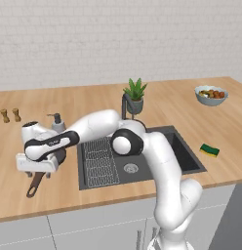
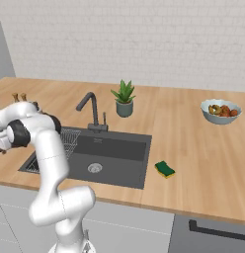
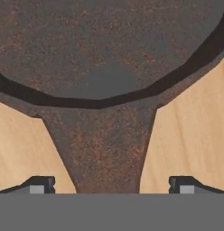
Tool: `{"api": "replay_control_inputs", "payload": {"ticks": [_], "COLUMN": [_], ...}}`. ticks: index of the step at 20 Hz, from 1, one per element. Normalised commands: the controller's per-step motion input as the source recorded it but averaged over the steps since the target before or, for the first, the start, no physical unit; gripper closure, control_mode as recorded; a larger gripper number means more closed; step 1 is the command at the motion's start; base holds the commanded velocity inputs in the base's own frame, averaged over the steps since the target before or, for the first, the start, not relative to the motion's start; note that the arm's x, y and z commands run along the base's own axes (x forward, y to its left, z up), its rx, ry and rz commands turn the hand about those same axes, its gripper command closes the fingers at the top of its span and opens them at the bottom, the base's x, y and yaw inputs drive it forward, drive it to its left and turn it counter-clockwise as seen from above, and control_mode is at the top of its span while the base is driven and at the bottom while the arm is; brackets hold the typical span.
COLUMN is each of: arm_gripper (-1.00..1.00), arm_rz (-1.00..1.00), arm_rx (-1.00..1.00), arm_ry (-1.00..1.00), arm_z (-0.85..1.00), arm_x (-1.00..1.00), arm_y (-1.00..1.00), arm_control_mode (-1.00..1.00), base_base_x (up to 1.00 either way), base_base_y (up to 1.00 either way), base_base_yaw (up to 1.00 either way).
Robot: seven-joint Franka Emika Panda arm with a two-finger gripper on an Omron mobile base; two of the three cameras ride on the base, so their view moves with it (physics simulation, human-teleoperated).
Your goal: Pick the pan and sponge and place them into the sink. Then turn on the water.
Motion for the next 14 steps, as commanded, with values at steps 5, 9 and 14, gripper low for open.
{"api": "replay_control_inputs", "payload": {"ticks": [5,9,14], "arm_gripper": [-1.00,-1.00,1.00], "arm_rz": [-0.01,0.00,0.00], "arm_rx": [0.00,0.00,0.00], "arm_ry": [0.00,0.00,0.00], "arm_z": [-0.29,-0.18,0.00], "arm_x": [0.01,0.00,0.00], "arm_y": [0.00,0.00,0.00], "arm_control_mode": [-1.00,-1.00,-1.00], "base_base_x": [0.00,0.00,0.00], "base_base_y": [0.00,0.00,0.00], "base_base_yaw": [0.00,0.00,0.00]}}
